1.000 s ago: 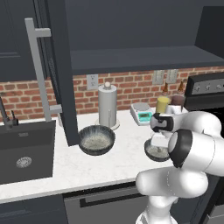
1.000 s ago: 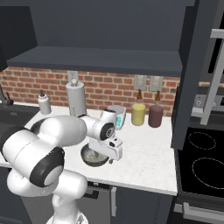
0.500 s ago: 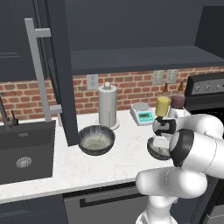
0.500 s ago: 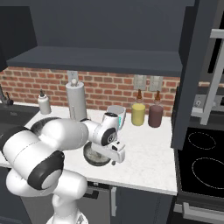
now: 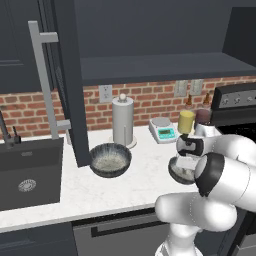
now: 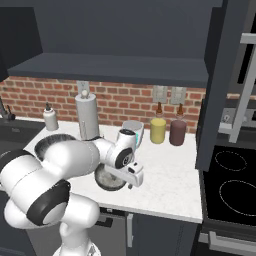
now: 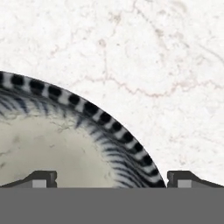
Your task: Pick up the bowls on the counter and stack them on top of one another in the open cabinet. Place the smaller bowl on top of the larger bowl.
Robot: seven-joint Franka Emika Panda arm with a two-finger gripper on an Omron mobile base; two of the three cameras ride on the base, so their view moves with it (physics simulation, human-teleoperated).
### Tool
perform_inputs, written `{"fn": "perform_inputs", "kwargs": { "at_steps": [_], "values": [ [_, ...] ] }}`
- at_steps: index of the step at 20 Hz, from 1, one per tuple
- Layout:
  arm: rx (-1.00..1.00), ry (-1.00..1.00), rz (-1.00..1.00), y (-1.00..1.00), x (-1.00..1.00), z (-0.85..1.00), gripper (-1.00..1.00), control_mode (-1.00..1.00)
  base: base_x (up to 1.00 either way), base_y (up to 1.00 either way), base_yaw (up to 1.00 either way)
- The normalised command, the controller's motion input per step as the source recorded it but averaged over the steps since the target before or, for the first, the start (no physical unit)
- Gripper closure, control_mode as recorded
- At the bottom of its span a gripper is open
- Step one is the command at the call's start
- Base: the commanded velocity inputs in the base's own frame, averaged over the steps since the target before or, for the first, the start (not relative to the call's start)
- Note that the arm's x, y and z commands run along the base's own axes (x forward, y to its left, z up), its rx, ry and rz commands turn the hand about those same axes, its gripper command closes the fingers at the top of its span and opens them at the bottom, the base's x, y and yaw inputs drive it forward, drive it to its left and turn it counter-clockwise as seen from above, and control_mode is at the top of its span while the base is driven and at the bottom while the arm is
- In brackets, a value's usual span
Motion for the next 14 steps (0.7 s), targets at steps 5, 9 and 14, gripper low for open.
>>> {"fn": "perform_inputs", "kwargs": {
  "at_steps": [5,9,14],
  "values": [
    [0.00,-0.06,0.00,0.00,-0.23,0.01,-1.00,-1.00,0.00,0.00,0.00],
    [0.00,0.00,0.00,0.00,-0.10,0.05,-1.00,-1.00,0.00,0.00,0.00],
    [0.00,0.00,0.00,0.00,-0.01,0.00,-1.00,-1.00,0.00,0.00,0.00]
  ]
}}
